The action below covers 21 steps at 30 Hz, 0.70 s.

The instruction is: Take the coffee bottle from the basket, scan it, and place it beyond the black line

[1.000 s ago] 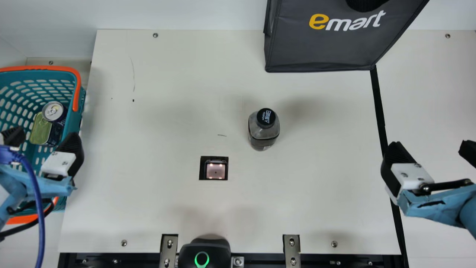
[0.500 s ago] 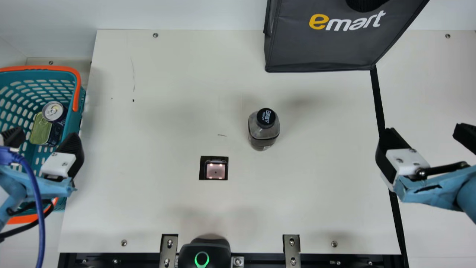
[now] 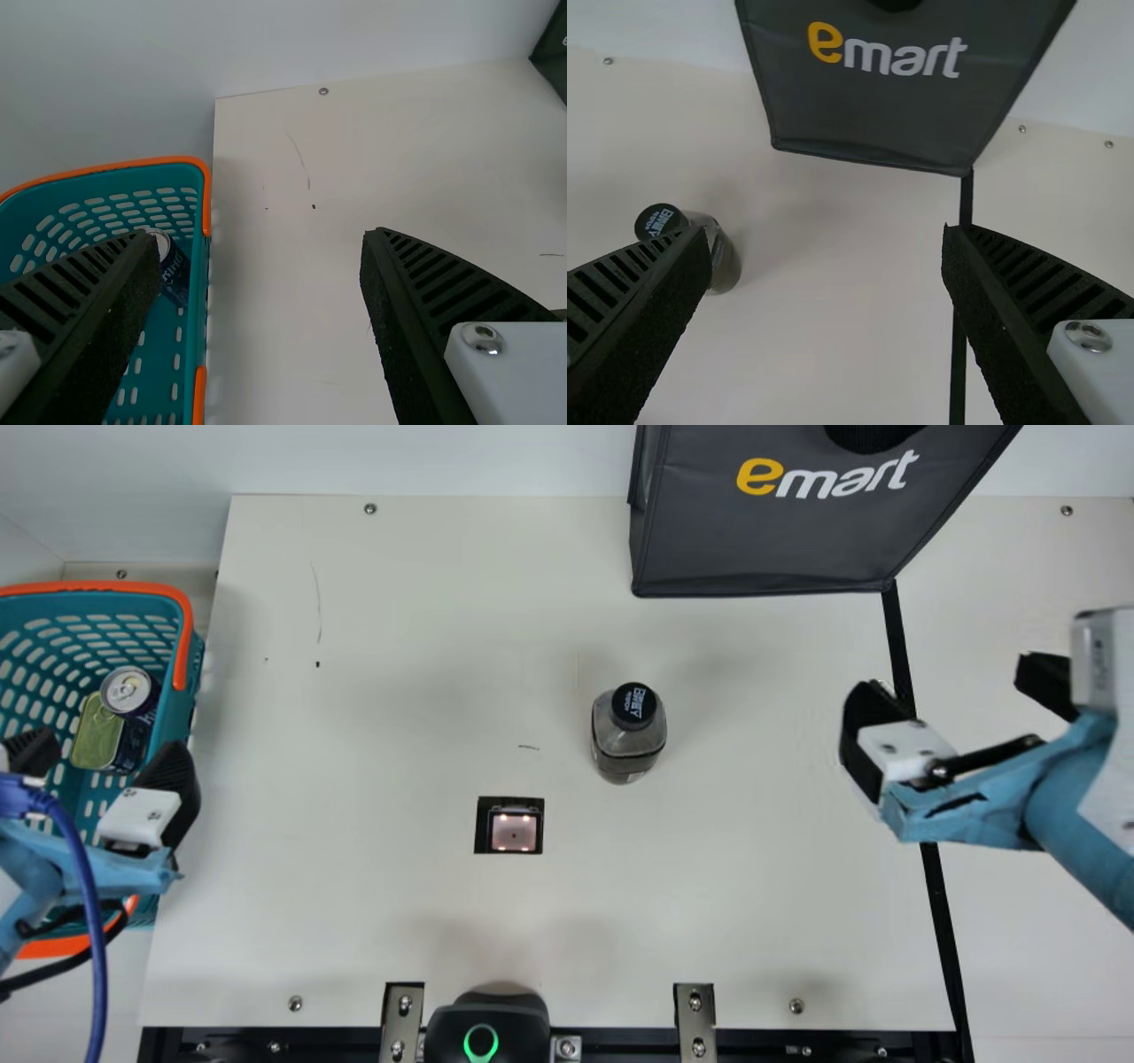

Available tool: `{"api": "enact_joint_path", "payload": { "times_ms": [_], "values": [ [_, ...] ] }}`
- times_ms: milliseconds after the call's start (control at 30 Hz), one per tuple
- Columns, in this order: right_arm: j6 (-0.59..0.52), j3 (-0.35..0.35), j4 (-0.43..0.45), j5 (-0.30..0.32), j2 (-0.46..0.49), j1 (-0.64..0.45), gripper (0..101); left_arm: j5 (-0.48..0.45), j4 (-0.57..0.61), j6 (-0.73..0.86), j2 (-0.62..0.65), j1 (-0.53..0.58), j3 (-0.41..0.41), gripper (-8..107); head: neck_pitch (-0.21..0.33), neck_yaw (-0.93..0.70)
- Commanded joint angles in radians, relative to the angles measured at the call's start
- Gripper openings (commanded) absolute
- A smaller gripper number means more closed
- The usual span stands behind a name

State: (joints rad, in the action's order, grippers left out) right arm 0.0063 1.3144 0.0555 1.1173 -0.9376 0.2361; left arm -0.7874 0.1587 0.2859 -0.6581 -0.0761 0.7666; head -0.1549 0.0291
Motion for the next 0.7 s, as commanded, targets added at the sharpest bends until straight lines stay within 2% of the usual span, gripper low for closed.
{"api": "enact_joint_path", "payload": {
  "times_ms": [0, 300, 667],
  "values": [
    [-0.002, 0.003, -0.002, -0.004, -0.012, 0.021, 91, 0.000, 0.000, 0.000, 0.000, 0.000, 0.000, 90, 0.017, -0.002],
    [-0.029, 0.017, -0.039, -0.011, -0.066, 0.080, 91, 0.000, 0.000, 0.000, 0.000, 0.000, 0.000, 90, 0.017, -0.002],
    [-0.097, 0.023, -0.101, -0.020, -0.117, 0.099, 91, 0.000, 0.000, 0.000, 0.000, 0.000, 0.000, 90, 0.017, -0.002]
  ]
}}
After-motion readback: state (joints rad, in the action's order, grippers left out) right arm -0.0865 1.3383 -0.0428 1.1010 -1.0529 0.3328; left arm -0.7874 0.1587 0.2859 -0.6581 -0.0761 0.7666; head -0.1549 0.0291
